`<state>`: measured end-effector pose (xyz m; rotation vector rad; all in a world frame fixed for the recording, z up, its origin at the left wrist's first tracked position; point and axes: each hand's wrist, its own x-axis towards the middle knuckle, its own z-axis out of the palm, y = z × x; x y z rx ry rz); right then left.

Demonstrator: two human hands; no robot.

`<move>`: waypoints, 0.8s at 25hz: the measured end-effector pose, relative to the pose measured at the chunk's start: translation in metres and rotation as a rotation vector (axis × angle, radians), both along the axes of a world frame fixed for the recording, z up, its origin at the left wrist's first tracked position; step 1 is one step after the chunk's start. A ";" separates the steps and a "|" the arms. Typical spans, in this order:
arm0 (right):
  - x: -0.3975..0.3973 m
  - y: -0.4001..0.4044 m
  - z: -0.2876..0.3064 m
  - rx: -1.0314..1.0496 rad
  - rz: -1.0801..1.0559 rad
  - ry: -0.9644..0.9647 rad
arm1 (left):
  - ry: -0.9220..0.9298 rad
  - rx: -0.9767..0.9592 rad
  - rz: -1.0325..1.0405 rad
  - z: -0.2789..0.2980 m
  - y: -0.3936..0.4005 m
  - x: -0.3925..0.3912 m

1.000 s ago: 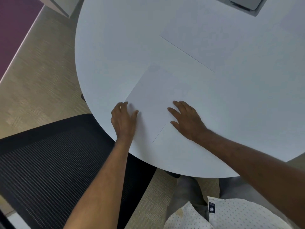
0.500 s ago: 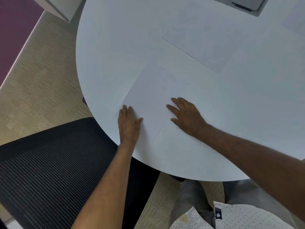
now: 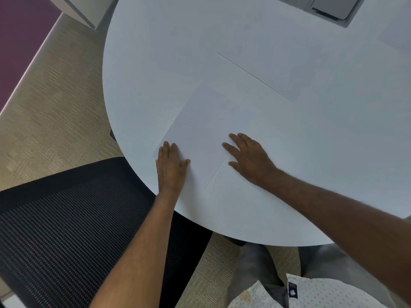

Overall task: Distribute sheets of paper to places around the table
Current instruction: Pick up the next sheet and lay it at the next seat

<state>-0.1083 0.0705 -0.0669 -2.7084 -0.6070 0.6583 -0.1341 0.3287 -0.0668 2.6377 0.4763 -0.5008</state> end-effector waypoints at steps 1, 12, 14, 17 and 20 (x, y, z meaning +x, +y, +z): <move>0.000 -0.002 0.002 0.020 0.001 -0.002 | -0.006 0.020 0.003 0.002 -0.002 0.001; 0.039 -0.110 0.030 0.166 -0.247 0.022 | -0.173 -0.131 -0.045 0.026 -0.120 0.053; 0.055 -0.141 0.030 0.163 -0.277 0.020 | -0.176 -0.146 -0.056 0.026 -0.152 0.068; 0.082 -0.185 0.029 0.163 -0.316 0.007 | -0.174 -0.157 -0.059 0.024 -0.196 0.092; 0.115 -0.226 0.026 0.152 -0.340 0.005 | -0.170 -0.170 -0.054 0.019 -0.235 0.117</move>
